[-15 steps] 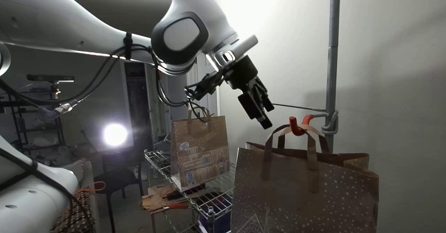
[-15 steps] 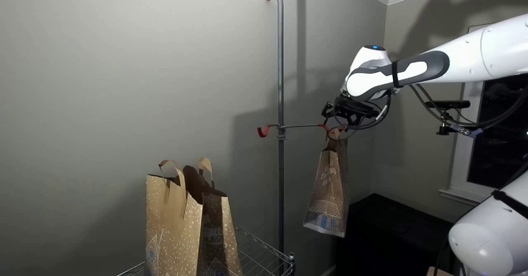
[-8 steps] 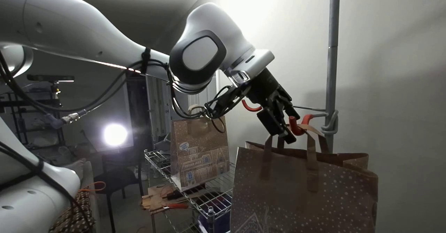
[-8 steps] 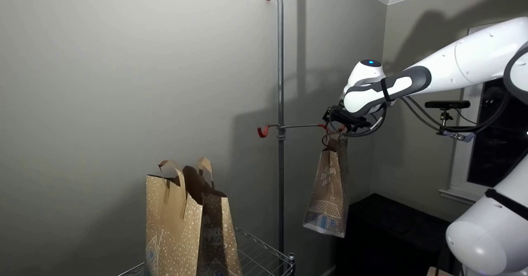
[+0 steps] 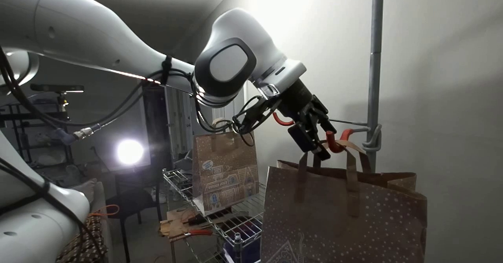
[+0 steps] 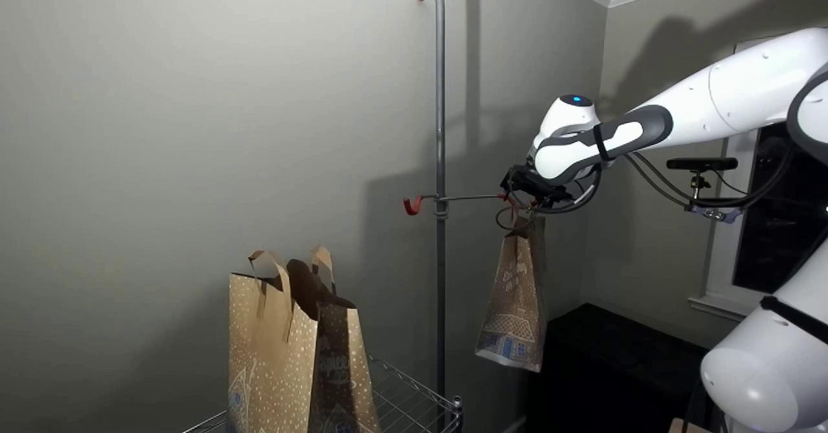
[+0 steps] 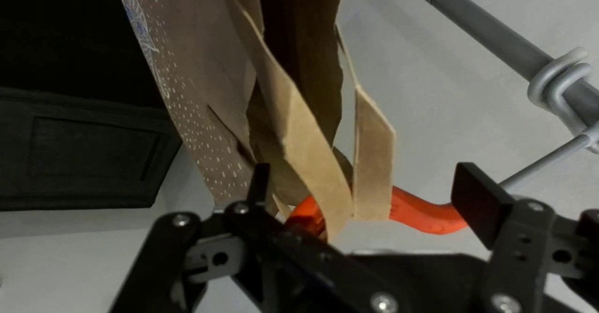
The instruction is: Move the brown bags to the metal rack
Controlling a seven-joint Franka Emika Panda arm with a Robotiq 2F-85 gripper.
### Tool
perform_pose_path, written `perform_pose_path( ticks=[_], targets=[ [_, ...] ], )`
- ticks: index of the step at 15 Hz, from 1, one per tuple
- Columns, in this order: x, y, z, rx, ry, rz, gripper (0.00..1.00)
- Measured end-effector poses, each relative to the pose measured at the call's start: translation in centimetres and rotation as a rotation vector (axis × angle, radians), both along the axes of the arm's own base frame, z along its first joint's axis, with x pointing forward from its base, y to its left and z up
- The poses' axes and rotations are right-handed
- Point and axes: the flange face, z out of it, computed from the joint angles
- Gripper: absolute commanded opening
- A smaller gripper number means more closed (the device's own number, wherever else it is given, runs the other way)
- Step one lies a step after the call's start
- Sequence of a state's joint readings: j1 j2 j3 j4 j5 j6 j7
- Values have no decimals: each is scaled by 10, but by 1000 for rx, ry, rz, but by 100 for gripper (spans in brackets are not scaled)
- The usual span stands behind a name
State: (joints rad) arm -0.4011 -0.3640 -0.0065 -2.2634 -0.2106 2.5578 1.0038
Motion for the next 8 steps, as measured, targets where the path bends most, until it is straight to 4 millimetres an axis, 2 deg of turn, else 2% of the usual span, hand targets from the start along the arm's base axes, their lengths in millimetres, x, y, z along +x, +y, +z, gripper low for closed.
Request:
perform_pose_path(
  ticks=[8],
  targets=[
    [7, 13, -4, 40, -15, -44, 15]
  ],
)
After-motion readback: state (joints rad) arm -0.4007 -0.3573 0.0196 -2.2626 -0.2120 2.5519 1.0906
